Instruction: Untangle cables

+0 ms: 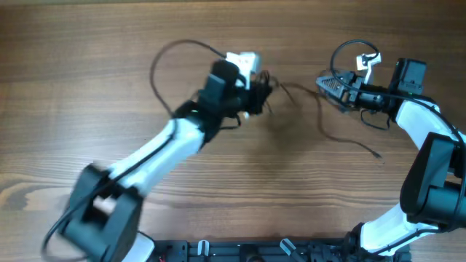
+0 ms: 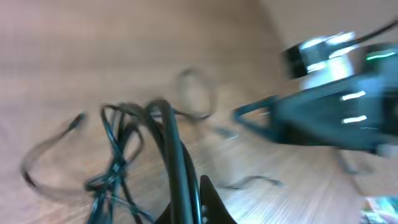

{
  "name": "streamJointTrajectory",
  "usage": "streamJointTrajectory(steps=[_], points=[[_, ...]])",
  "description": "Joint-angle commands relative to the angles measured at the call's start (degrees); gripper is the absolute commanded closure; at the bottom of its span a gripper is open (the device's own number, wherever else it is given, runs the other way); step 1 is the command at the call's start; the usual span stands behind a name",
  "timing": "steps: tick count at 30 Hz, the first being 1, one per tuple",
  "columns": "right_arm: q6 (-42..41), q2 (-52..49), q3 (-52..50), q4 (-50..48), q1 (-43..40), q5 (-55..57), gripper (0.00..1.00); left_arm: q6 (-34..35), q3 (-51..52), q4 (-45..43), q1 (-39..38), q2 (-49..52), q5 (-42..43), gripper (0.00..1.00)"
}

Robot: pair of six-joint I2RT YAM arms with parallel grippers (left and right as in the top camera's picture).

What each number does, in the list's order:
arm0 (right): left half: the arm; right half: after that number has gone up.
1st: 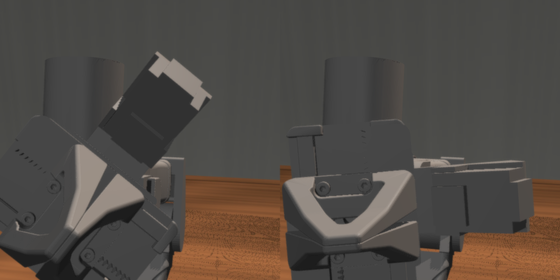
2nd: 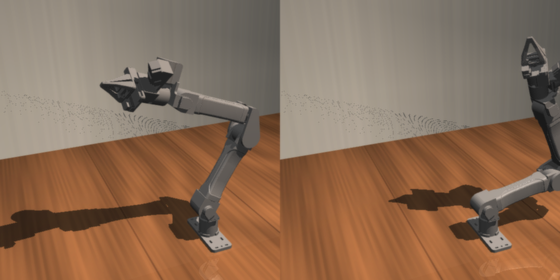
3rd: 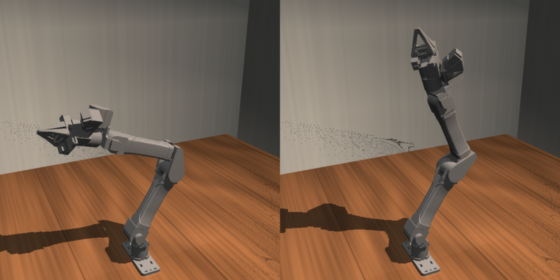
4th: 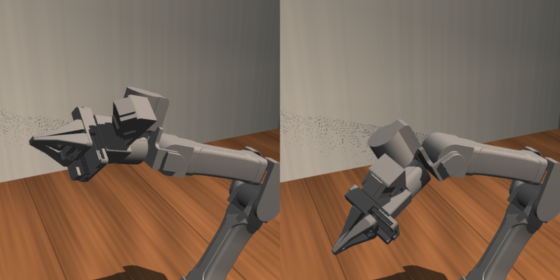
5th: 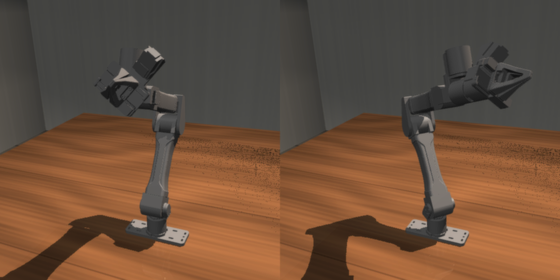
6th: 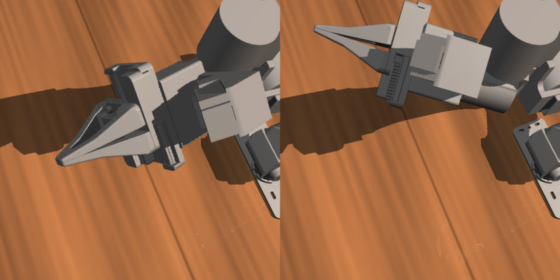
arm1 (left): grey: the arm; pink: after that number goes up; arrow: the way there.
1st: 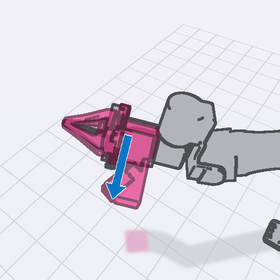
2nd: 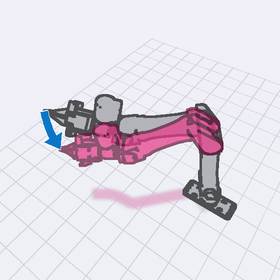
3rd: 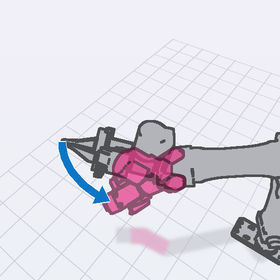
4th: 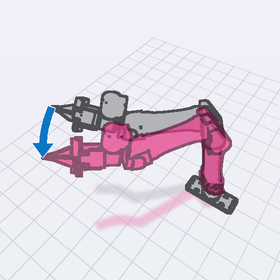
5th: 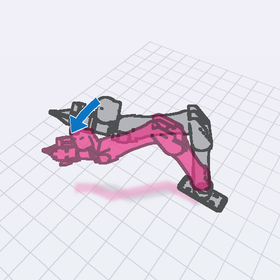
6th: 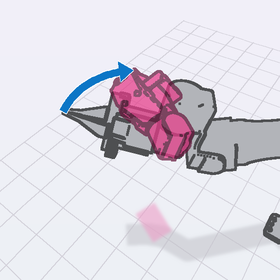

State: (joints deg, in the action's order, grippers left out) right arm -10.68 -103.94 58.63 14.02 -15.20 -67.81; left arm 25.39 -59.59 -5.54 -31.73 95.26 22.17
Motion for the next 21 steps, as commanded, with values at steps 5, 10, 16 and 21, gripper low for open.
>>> streamJointTrajectory(steps=[5, 10, 16, 21], points=[[10.7, 0.3, 0.4, -3.5, 1.9, -25.1, 0.13, -5.4, -0.3, 2.7, 6.0, -12.9, 13.4, 0.96], [10.1, 0.3, 0.4, -3.6, 11.7, -21.6, 0.12, -2.3, -0.3, -0.5, 6.1, -12.6, 15.3, 0.96], [10.5, 0.3, 0.4, -6.8, 22.8, -2.5, 0.1, 4.7, -0.3, -0.5, 6.1, -12.6, 12.7, 0.96], [10.5, 0.3, 0.4, -7.6, 27.0, -2.1, 0.55, 8.6, -0.3, -0.9, 6.1, -12.7, 9.5, 0.96]])
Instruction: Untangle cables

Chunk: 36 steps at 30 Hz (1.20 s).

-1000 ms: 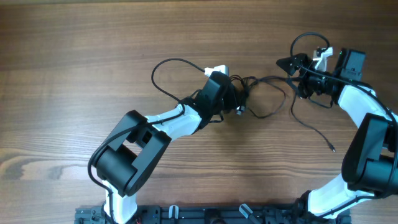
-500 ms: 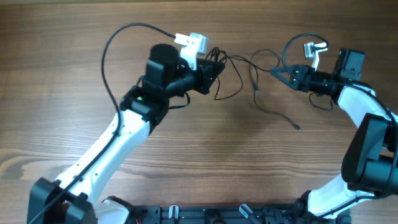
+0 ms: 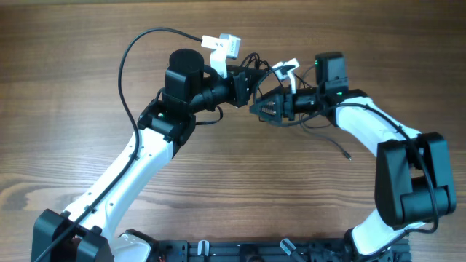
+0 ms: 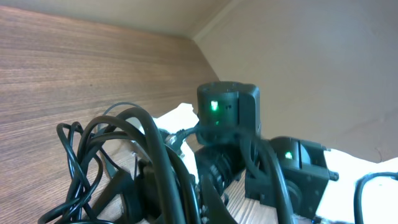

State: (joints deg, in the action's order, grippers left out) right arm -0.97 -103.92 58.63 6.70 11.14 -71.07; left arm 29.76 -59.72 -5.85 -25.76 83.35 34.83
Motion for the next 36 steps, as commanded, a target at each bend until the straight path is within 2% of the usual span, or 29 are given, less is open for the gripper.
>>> streamJointTrajectory(steps=[1, 2, 4, 7, 8, 11, 14, 15, 16, 18, 19, 22, 25, 29, 30, 31, 34, 36], points=[[0.8, 0.3, 0.4, -0.3, 0.7, 0.7, 0.71, 5.8, -0.2, -0.6, 0.1, -0.7, -4.7, 0.96], [0.5, 0.3, 0.4, -0.3, 0.2, 0.4, 0.95, 5.9, -0.2, -0.6, 0.1, -0.7, -5.7, 0.96], [-2.2, 0.5, 0.4, -1.9, -2.5, -4.0, 0.96, 5.1, -0.2, 1.2, 0.2, -0.7, -7.8, 0.96], [-9.9, 0.8, 0.4, -13.2, -10.8, -22.1, 0.95, 3.4, -0.2, 11.0, 0.2, -0.7, -15.8, 0.96], [-16.7, 0.8, 0.4, -17.9, -14.1, -22.0, 0.95, 3.4, -0.2, 13.1, 0.2, -0.7, -17.0, 0.96], [-26.3, 0.8, 0.4, -27.1, -20.9, -20.0, 0.95, -1.3, -0.2, 16.1, -0.7, -0.1, -16.9, 0.96], [-34.8, 0.8, 0.4, -26.3, -26.2, -5.2, 0.94, -3.0, -0.2, 17.4, -1.5, -0.1, -16.9, 0.96], [-37.6, 0.8, 0.4, -24.7, -27.1, -1.9, 0.87, -3.0, -0.2, 17.4, -1.5, -0.1, -16.9, 0.96], [-41.8, 0.8, 0.4, -22.2, -28.2, 1.3, 0.56, -3.0, -0.2, 16.7, -1.5, -0.1, -16.6, 0.96], [-42.2, 0.8, 0.4, -20.7, -28.6, 1.2, 0.13, -3.0, -0.2, 13.2, -1.5, -0.1, -12.7, 0.96], [-39.7, 0.8, 0.4, -21.1, -28.4, -1.2, 0.0, -4.5, -0.2, 10.5, -1.5, -0.1, -9.0, 0.96], [-25.4, 0.8, 0.4, -23.1, -26.6, -10.5, 0.0, -11.7, -0.2, 8.6, -1.4, 0.0, 2.2, 0.96], [-13.2, 0.8, 0.4, -24.3, -24.4, -17.9, 0.0, -13.1, -0.2, 9.1, -1.0, 0.2, 14.3, 0.96], [-5.7, 0.8, 0.4, -24.4, -20.3, -18.9, 0.0, -14.6, -0.2, 9.2, -1.0, 0.3, 24.3, 0.96], [-6.3, 0.8, 0.4, -24.4, -19.6, -13.6, 0.0, -14.6, -0.2, 9.5, -1.0, 0.3, 24.3, 0.96], [-10.5, 0.8, 0.4, -24.9, -19.6, -5.0, 0.0, -14.6, -0.2, 9.6, -1.0, 0.3, 24.3, 0.96], [-34.7, 0.8, 0.4, -21.9, -23.2, 25.5, 0.0, -14.6, -0.2, 12.6, -0.3, 0.3, 19.0, 0.96], [-43.8, 0.8, 0.4, -15.8, -27.6, 29.5, 0.0, -12.1, -0.2, 15.9, 1.4, 0.3, 10.2, 0.96]])
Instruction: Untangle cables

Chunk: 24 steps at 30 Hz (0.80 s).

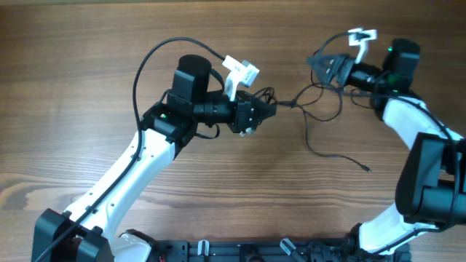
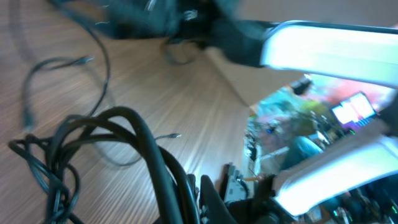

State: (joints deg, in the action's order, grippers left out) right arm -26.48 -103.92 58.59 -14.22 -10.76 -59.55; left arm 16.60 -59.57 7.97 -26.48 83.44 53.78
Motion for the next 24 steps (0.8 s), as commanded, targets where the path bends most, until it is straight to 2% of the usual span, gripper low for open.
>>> streamJointTrajectory(steps=[1, 3, 5, 7, 8, 9, 11, 12, 14, 15, 16, 19, 20, 22, 24], points=[[-19.0, 0.8, 0.4, 8.8, -6.8, 17.9, 0.0, 6.1, -0.3, 2.1, 3.3, 0.3, -15.7, 0.96], [-17.7, 0.8, 0.4, 17.6, -7.9, 18.7, 0.0, 15.3, -0.3, -0.2, 5.6, 0.3, -26.5, 0.96], [-12.1, 0.8, 0.4, 26.0, -7.7, 21.6, 0.0, 26.3, -0.3, -3.0, 7.7, 0.3, -36.4, 0.96], [3.2, 0.8, 0.4, 24.6, -7.2, 9.5, 0.0, 36.5, -0.3, -3.7, 8.9, 0.4, -40.1, 0.96], [8.1, 0.8, 0.4, 22.2, -7.1, 1.7, 0.0, 37.0, -0.3, -3.7, 8.9, 0.5, -38.9, 0.96], [12.0, 0.8, 0.4, 19.5, -7.0, -6.9, 0.01, 36.2, -0.3, -3.7, 8.6, 0.7, -37.2, 0.96], [15.9, 0.8, 0.4, 10.7, -6.3, -28.5, 0.04, 27.8, -0.3, -4.9, 8.1, 1.1, -29.2, 0.96], [15.1, 0.8, 0.4, 6.2, -5.6, -33.5, 0.04, 19.9, -0.3, -6.6, 8.0, 1.5, -20.8, 0.96], [11.5, 1.0, 0.4, -0.4, -4.0, -33.5, 0.04, 5.4, -0.3, -10.2, 8.1, 2.2, 0.2, 0.96], [11.3, 1.0, 0.4, -4.9, -2.7, -33.5, 0.03, 1.4, -0.3, -10.6, 8.1, 2.5, 6.5, 0.96], [11.4, 1.0, 0.4, -10.3, -1.1, -33.5, 0.04, 0.0, -0.3, -10.1, 8.4, 2.9, 11.8, 0.96], [11.5, 0.9, 0.4, -17.2, 3.6, -28.7, 0.05, -1.5, -0.3, -10.4, 8.5, 4.1, 20.2, 0.96], [12.7, 0.9, 0.4, -17.4, 5.6, -27.3, 0.07, -1.4, -0.3, -10.4, 8.2, 4.2, 22.1, 0.96], [16.2, 0.9, 0.4, -17.3, 8.1, -27.4, 0.15, -1.3, -0.3, -11.3, 7.5, 4.3, 26.1, 0.96], [17.8, 0.9, 0.4, -17.2, 9.9, -27.5, 0.18, -0.1, -0.3, -14.3, 6.8, 4.2, 31.1, 0.96]])
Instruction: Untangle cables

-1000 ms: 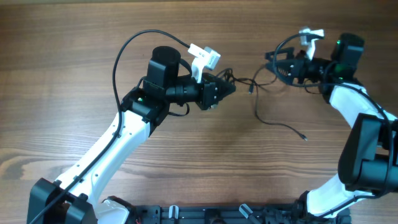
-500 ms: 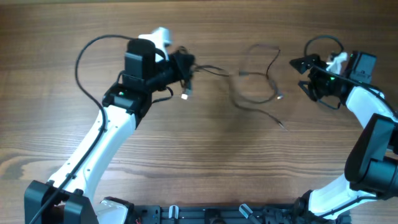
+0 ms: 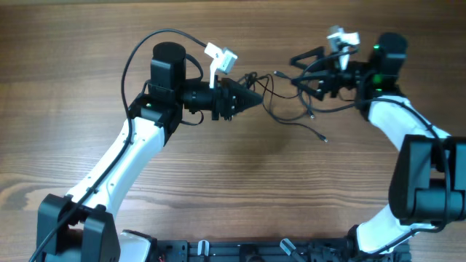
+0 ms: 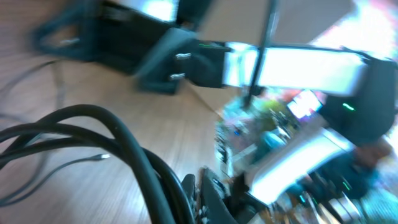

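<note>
A tangle of thin black cables (image 3: 280, 93) hangs between my two grippers over the wooden table (image 3: 218, 182). My left gripper (image 3: 251, 98) points right and is shut on a thick bundle of black cable (image 4: 124, 140), which runs out through the gripper (image 4: 200, 185) in the left wrist view. A white plug (image 3: 220, 57) and a long cable loop (image 3: 138, 51) trail behind that wrist. My right gripper (image 3: 302, 62) reaches in from the right, shut on a thin cable strand. One loose cable end (image 3: 324, 138) lies on the table.
The right arm (image 4: 280, 62) crosses the blurred left wrist view. A white part (image 3: 342, 36) sits on top of the right wrist. A black rail (image 3: 240, 251) runs along the table's near edge.
My left gripper has shifted a little left and up with its bundle. The right gripper has come left, nearer to it. The strands between them are slacker, and the loose end lies further left.
First the grippers stood apart, each with cable in it. Then they were close together in the middle of the table. After that the right one was far right with strands drawn out from the bundle. Now the gap is smaller again.
</note>
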{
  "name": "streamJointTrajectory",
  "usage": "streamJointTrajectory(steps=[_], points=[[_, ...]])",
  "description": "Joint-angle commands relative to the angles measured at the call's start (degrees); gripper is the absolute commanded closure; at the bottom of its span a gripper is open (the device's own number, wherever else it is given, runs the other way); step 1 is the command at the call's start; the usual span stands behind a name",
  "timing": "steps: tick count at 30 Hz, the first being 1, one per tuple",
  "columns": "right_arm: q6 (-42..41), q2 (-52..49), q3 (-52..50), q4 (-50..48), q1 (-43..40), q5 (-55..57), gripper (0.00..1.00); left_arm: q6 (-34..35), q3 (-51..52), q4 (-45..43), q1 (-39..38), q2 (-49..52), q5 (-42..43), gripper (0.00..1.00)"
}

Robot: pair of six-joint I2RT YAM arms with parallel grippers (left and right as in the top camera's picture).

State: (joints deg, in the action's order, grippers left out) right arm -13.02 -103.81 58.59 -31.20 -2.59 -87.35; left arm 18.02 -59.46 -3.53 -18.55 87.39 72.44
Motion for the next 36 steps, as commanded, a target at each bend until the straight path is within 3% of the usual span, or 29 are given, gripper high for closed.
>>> streamJointTrajectory(steps=[1, 11, 14, 15, 16, 17, 18, 20, 22, 28, 31, 36], points=[[4.7, 0.8, 0.4, -0.2, 2.6, 0.2, 0.18, 1.0, -0.4, -4.8, -1.7, 0.3, 13.4, 0.96], [9.7, 0.8, 0.4, -1.0, 7.7, -3.8, 0.25, 4.1, -0.4, -9.3, -5.7, 0.3, 10.2, 0.96], [9.7, 0.8, 0.4, -1.5, 7.8, -4.6, 0.6, 5.0, -0.4, -9.1, -5.7, 0.3, 8.0, 0.96], [8.9, 0.8, 0.4, -1.5, 7.8, -5.7, 0.62, 5.0, -0.4, -9.1, -5.7, 0.3, 7.5, 0.96], [7.2, 0.8, 0.4, -1.5, 7.8, -5.7, 0.6, 5.0, -0.4, -9.1, -5.7, 0.3, 6.6, 0.96], [6.4, 0.8, 0.4, -1.2, 7.8, -5.7, 0.46, 5.0, -0.4, -9.1, -5.7, 0.4, 5.7, 0.96], [6.5, 0.8, 0.4, -1.0, 7.7, -5.7, 0.23, 5.0, -0.4, -9.1, -5.7, 0.4, 4.7, 0.96], [6.6, 0.8, 0.4, -1.1, 7.0, -5.7, 0.09, 5.0, -0.4, -9.1, -5.1, 0.4, 4.6, 0.96], [6.4, 0.8, 0.4, -1.0, 7.3, -5.7, 0.05, 5.0, -0.4, -9.2, -4.5, 0.4, 4.5, 0.96], [7.5, 0.8, 0.4, -1.1, 10.9, -5.7, 0.08, 5.0, -0.4, -9.2, -4.5, 0.4, 4.4, 0.96], [7.5, 0.8, 0.4, -1.2, 8.5, -5.7, 0.01, 5.0, -0.4, -9.1, -3.3, 0.4, 4.4, 0.96], [7.3, 0.8, 0.4, -1.0, 4.3, -5.7, 0.0, 4.9, -0.4, -9.2, -1.7, 0.4, 4.3, 0.96]])
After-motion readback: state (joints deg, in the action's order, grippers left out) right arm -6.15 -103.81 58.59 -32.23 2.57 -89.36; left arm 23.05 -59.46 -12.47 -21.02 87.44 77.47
